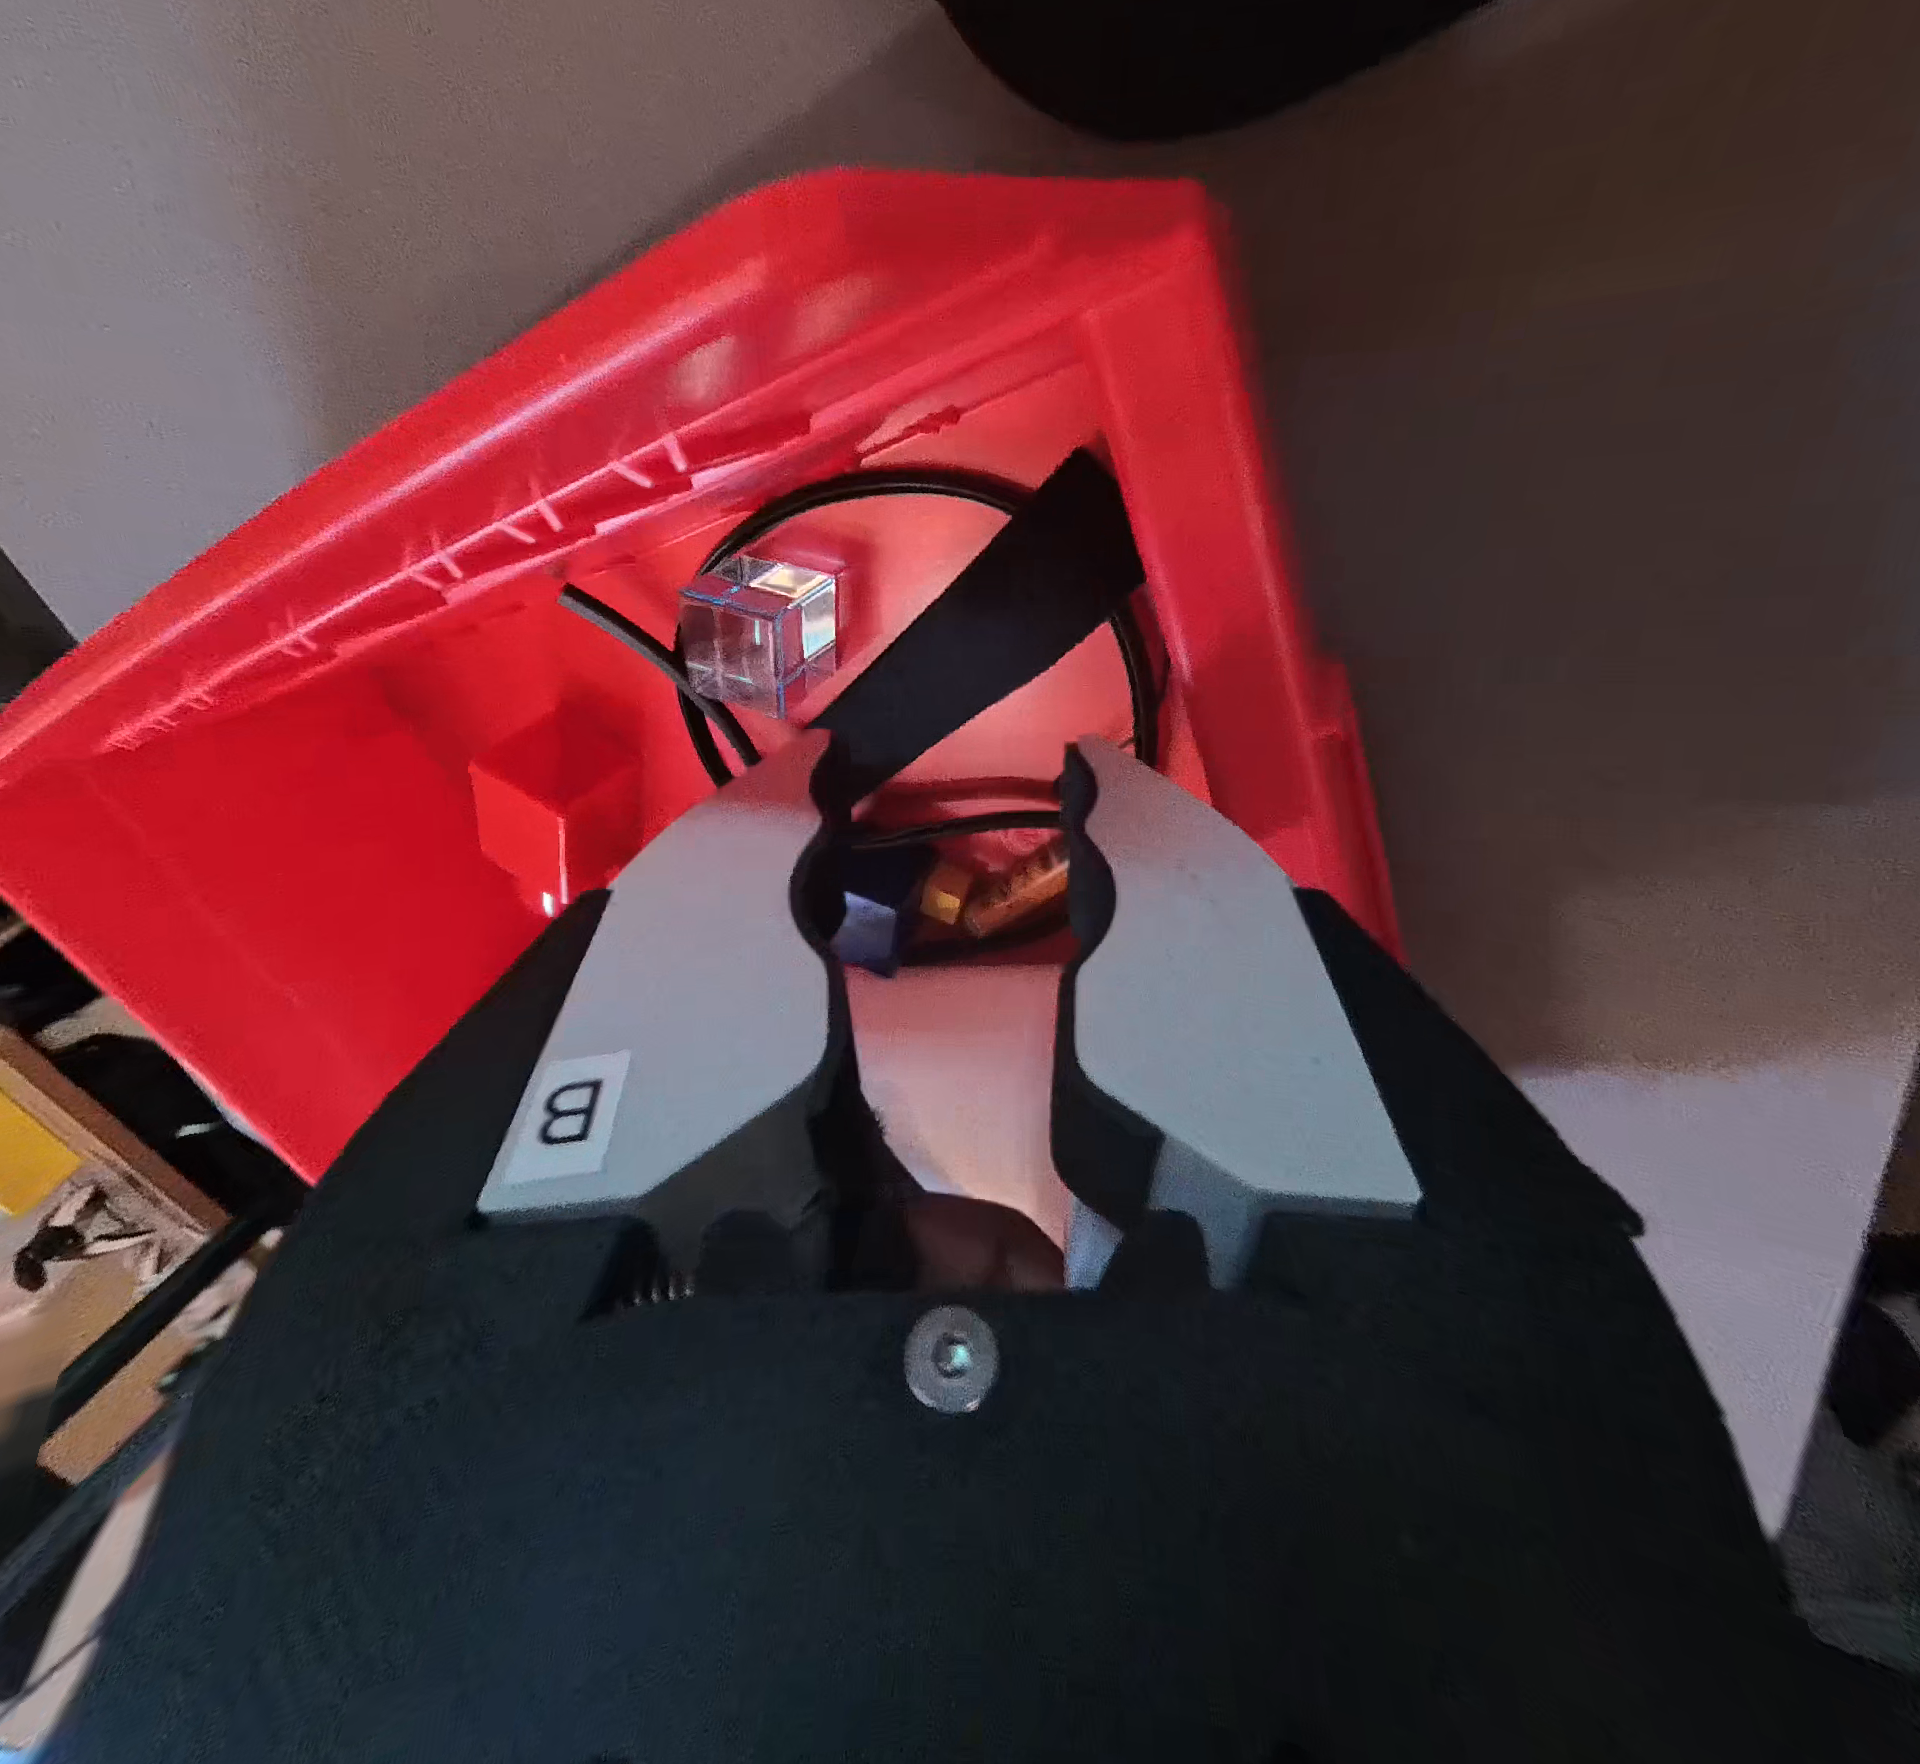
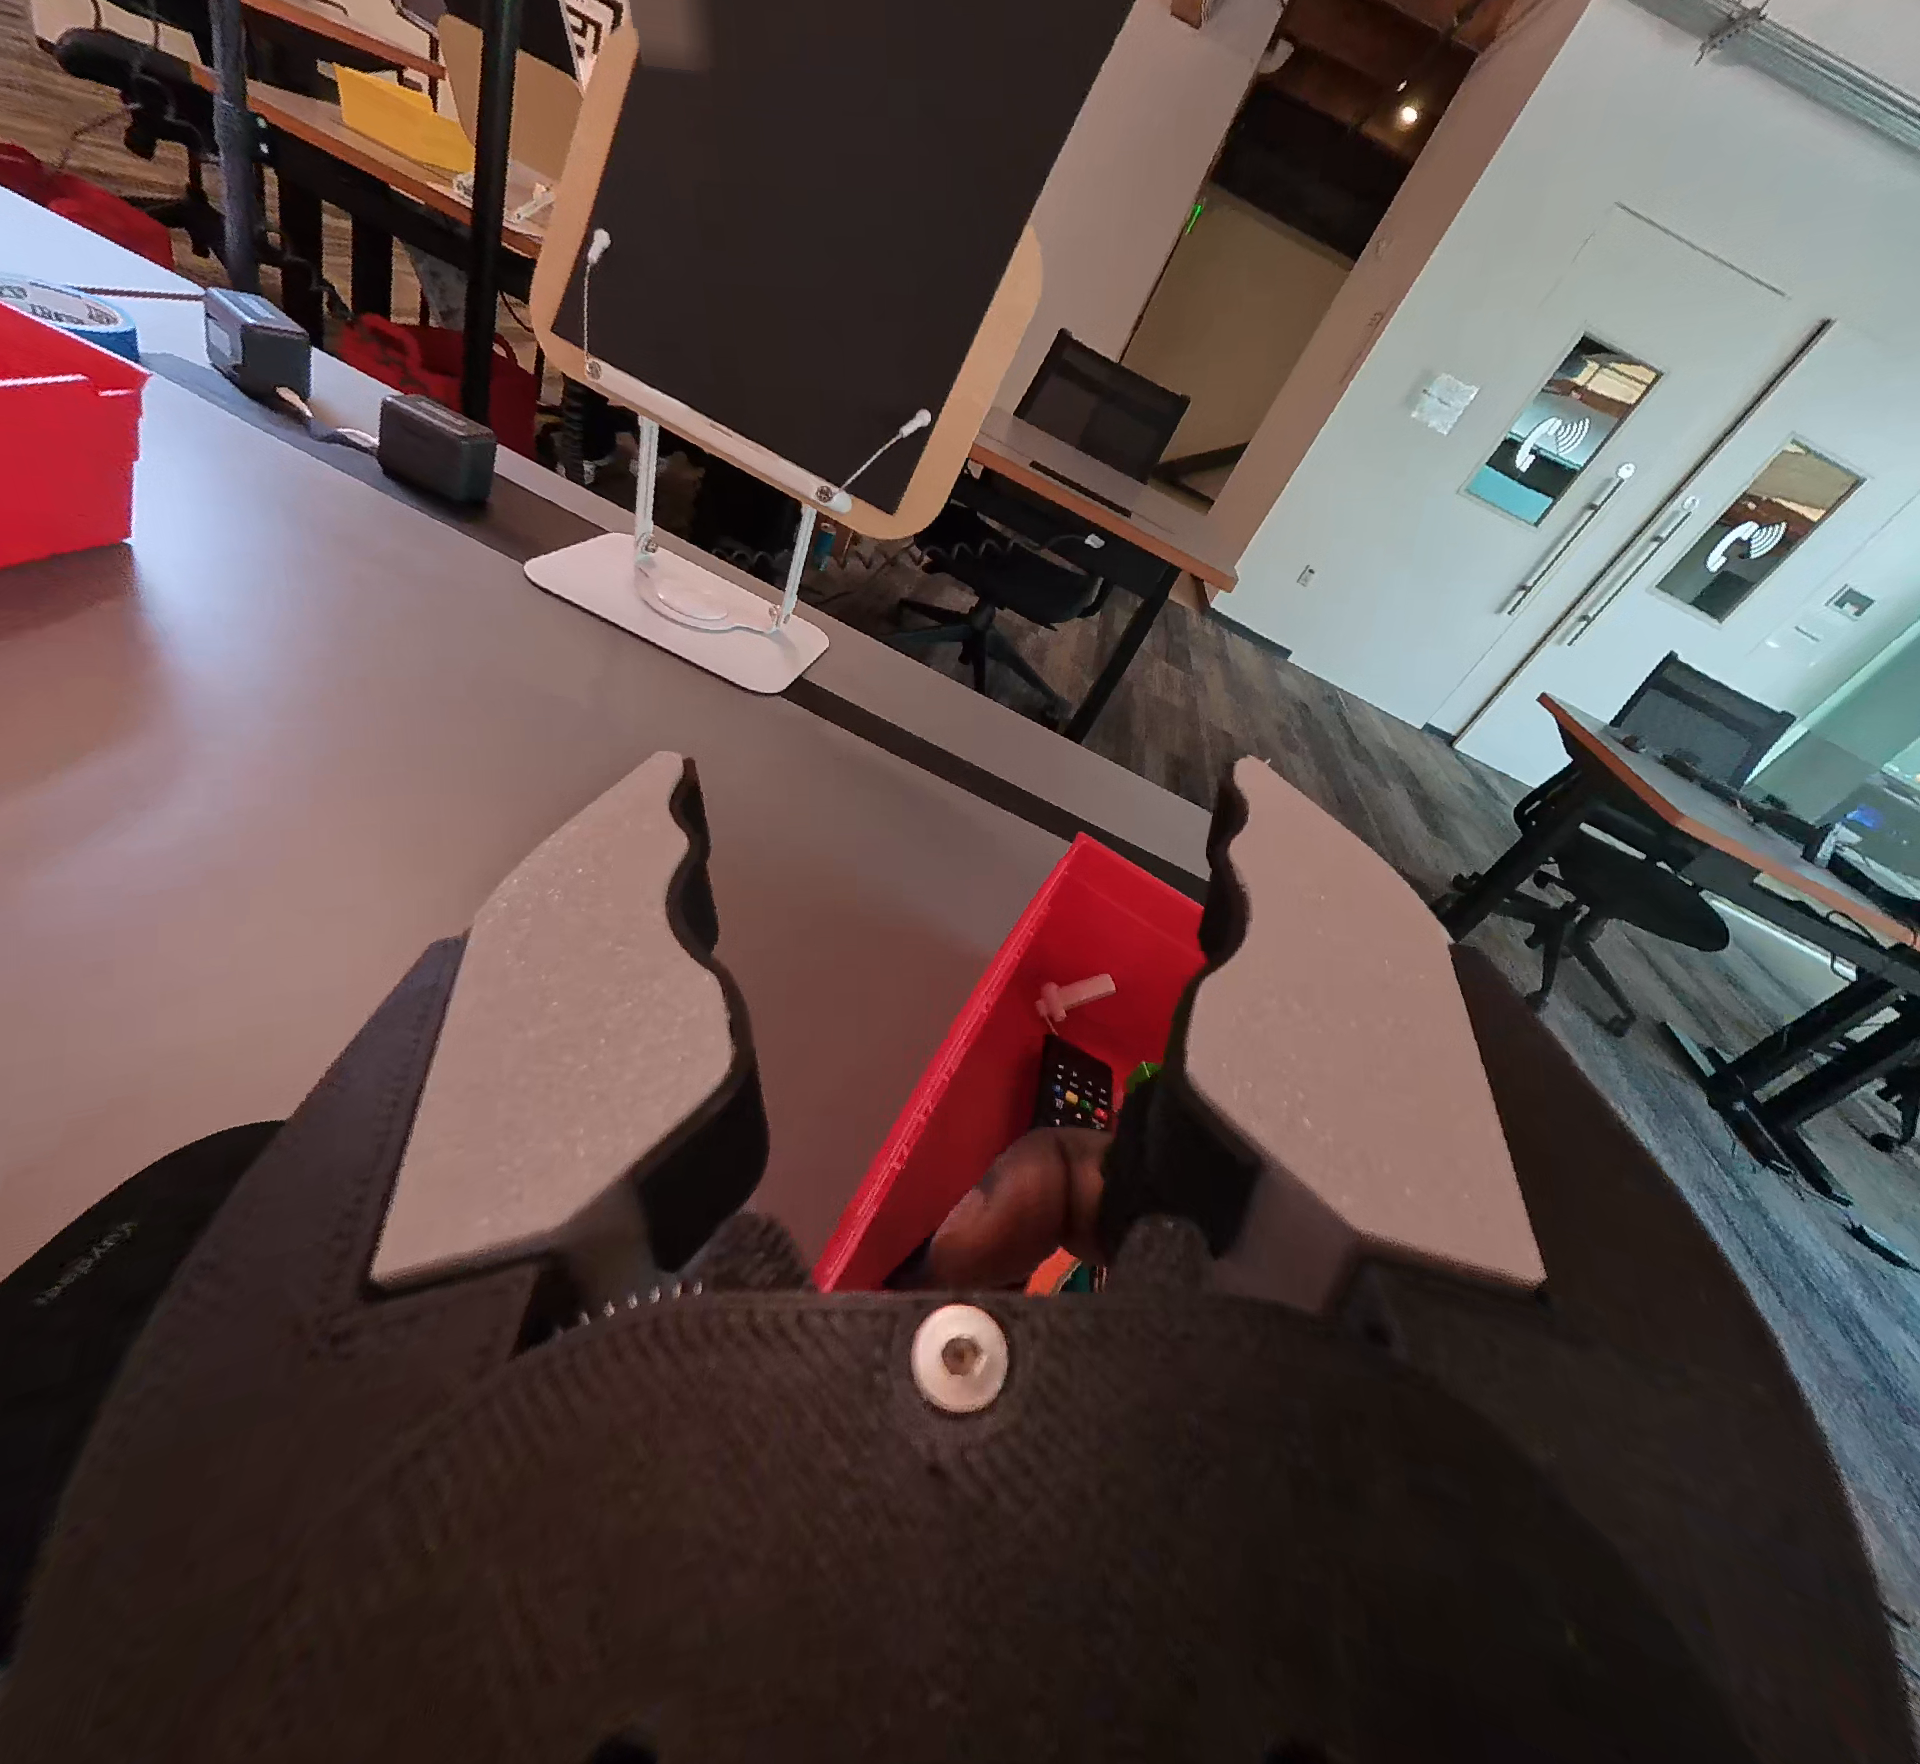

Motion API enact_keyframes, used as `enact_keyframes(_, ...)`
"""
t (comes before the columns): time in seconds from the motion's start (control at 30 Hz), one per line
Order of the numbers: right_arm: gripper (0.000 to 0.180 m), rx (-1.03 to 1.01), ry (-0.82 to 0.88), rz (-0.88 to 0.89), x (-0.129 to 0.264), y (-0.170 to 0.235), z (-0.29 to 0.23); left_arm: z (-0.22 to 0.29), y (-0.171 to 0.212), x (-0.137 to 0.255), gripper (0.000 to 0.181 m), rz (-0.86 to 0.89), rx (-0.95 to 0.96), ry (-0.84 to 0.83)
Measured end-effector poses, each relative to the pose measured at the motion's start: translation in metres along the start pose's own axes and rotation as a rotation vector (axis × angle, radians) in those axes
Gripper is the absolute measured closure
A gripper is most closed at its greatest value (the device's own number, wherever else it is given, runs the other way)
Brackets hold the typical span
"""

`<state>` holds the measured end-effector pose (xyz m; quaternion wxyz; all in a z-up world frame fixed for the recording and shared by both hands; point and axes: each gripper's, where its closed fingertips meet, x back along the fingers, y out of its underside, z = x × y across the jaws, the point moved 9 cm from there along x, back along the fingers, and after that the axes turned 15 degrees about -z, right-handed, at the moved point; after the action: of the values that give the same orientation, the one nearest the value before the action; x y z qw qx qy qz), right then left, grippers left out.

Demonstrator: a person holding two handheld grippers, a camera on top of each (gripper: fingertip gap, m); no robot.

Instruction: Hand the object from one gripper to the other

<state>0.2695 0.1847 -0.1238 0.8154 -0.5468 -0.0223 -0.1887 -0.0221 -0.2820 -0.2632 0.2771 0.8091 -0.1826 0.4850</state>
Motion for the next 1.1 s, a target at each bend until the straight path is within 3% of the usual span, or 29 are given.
enact_keyframes(0.13,0.089,0.01,0.003,0.038,0.005,-0.004,-0.003,-0.002,-0.01,-0.006,0.148,0.05,-0.099,-0.126)
enact_keyframes(0.3,0.09,0.024,0.005,0.068,0.008,-0.007,-0.005,0.003,-0.012,-0.018,0.174,0.066,-0.148,-0.142)
enact_keyframes(0.43,0.09,0.031,0.011,0.087,0.009,-0.008,-0.007,0.0,-0.01,-0.016,0.18,0.089,-0.105,-0.095)
enact_keyframes(0.7,0.092,0.025,-0.029,0.102,0.008,-0.01,-0.011,-0.006,0.004,0.008,0.181,0.223,0.039,-0.114)
enact_keyframes(0.87,0.093,0.002,-0.136,0.071,0.001,-0.009,-0.018,0.003,0.004,-0.003,0.179,0.177,0.023,-0.164)
enact_keyframes(0.93,0.092,-0.006,-0.183,0.046,-0.002,-0.007,-0.021,0.004,0.002,-0.009,0.174,0.171,0.021,-0.195)
enact_keyframes(1.0,0.088,-0.021,-0.281,-0.001,-0.009,-0.005,-0.029,0.004,0.001,-0.014,0.156,0.16,0.034,-0.186)
enact_keyframes(1.1,0.08,-0.024,-0.404,-0.066,-0.024,-0.001,-0.045,0.003,-0.001,-0.017,0.156,0.147,0.028,-0.197)
